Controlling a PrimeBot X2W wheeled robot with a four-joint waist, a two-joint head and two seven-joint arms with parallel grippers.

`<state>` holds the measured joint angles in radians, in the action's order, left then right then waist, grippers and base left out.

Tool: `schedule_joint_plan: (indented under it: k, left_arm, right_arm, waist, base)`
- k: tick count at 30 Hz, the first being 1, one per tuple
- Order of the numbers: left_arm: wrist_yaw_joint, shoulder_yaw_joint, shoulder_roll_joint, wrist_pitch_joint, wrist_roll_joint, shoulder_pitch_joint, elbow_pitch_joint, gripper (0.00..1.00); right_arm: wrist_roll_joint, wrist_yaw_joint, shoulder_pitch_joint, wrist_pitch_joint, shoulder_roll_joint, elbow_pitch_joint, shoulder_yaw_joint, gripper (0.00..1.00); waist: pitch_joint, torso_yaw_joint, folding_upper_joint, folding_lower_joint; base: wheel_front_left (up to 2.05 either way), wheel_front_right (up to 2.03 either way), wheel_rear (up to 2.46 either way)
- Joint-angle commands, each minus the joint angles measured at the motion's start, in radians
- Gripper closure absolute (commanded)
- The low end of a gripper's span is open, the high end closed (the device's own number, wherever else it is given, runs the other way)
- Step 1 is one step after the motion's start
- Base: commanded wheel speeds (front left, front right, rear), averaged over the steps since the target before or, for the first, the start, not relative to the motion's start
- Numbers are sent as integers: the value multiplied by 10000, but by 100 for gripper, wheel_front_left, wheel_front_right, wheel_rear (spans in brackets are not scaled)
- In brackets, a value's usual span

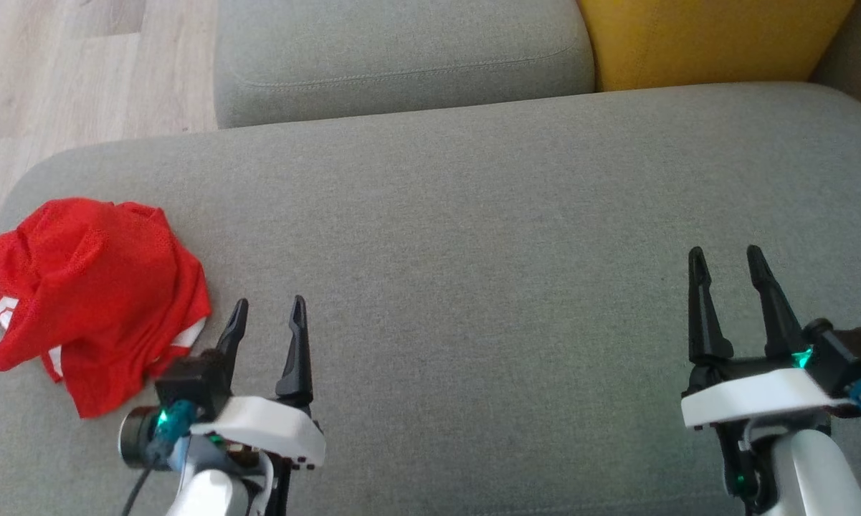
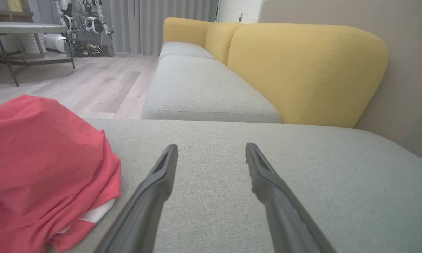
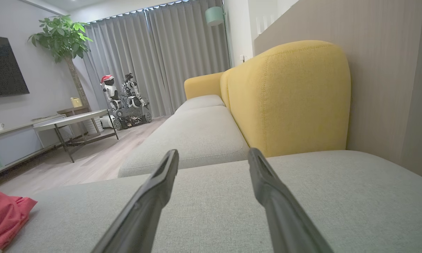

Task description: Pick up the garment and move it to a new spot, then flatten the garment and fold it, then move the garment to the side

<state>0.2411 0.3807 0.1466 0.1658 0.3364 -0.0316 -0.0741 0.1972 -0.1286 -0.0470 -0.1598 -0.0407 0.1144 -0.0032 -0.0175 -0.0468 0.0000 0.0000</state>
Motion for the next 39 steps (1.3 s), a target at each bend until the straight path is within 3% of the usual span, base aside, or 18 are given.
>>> schedule_joint_plan:
  k: [1, 14, 18, 28, 39]
  left_arm:
    - [195, -115, 205, 146, -350, -710, 292, 0]
    - [1277, 987, 673, 497, -1700, -985, 42, 0]
    - [1444, 977, 553, 613, -1594, -933, 197, 0]
    - [344, 50, -233, 905, -1350, -372, -8, 0]
    - [-656, -1072, -840, 960, -1747, -60, -510, 0]
  right_arm:
    - [-362, -17, -177, -198, -78, -311, 229, 0]
    - [-2161, -19, -201, -552, -85, -204, 516, 0]
    - [-1980, -19, -224, -669, -88, -180, 537, 0]
    - [-594, -21, -204, -964, -93, 562, 704, 0]
    - [-652, -21, -368, -1020, -95, 1053, 908, 0]
  waist:
    - [2, -15, 0, 0]
    - [-20, -74, 0, 0]
    - [-20, -57, 0, 0]
    - [-53, -6, 0, 0]
    - [-63, -84, 0, 0]
  base:
    - [0, 0, 0]
    - [0, 0, 0]
    - [0, 0, 0]
    - [0, 0, 0]
    - [0, 0, 0]
